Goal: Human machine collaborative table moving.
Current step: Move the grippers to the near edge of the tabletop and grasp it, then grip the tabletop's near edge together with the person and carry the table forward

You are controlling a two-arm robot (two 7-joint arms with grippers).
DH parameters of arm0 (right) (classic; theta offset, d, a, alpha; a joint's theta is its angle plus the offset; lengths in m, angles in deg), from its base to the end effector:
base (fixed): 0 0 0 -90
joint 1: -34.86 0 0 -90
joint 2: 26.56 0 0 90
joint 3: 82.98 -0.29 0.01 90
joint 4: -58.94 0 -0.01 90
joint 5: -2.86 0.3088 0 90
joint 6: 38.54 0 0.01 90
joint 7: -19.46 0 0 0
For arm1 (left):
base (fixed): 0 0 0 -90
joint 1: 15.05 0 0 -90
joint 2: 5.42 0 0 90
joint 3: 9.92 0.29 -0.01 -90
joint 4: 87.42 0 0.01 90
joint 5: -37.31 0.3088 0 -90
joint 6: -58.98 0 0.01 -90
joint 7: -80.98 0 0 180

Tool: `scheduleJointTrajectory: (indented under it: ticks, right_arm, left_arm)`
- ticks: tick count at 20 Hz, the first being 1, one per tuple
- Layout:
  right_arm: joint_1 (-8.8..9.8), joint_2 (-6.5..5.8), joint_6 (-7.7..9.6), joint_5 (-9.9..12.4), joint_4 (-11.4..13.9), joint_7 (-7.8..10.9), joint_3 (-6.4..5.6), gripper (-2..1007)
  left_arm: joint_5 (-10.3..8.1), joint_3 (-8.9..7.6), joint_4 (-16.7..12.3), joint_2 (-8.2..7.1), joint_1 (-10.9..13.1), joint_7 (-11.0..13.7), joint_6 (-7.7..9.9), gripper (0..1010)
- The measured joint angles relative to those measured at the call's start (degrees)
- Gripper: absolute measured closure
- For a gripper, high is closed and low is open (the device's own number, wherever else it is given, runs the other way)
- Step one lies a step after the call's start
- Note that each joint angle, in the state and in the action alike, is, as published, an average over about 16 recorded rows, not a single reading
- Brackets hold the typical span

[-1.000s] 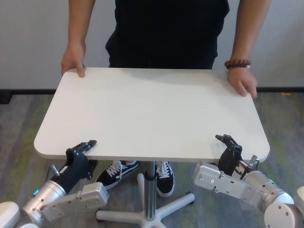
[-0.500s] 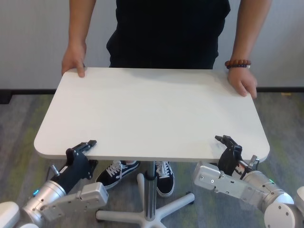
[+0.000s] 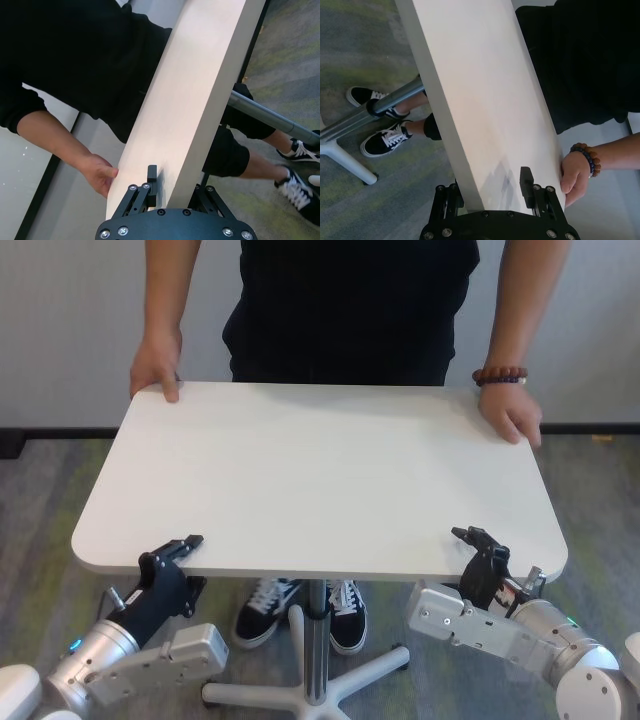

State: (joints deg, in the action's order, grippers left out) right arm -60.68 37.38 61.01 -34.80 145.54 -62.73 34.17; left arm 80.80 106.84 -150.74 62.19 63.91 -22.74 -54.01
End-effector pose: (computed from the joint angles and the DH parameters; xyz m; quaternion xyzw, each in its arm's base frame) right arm 0.3245 -0.0073 -0.3231 -0.4331 -0.3330 -0.4144 0.7279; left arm 0.3413 0.0440 -0.3989 0.2856 -0.4485 0.4198 0.7355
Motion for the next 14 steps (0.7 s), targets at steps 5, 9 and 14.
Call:
scheduleJointTrajectory:
  ticks: [5, 9, 14]
  right_arm:
    - [0.00, 0.00, 0.00, 0.00, 0.00, 0.00, 0.00, 320]
    - [0.00, 0.00, 0.00, 0.00, 0.00, 0.00, 0.00, 349]
    - [0.00, 0.00, 0.00, 0.00, 0.00, 0.00, 0.00, 379]
  left_arm:
    - [0.00, 0.00, 0.00, 0.00, 0.00, 0.00, 0.00, 696]
    - [0.00, 0.00, -0.01, 0.00, 0.00, 0.00, 0.00, 696]
    - [0.00, 0.00, -0.01, 0.00, 0.00, 0.00, 0.00, 696]
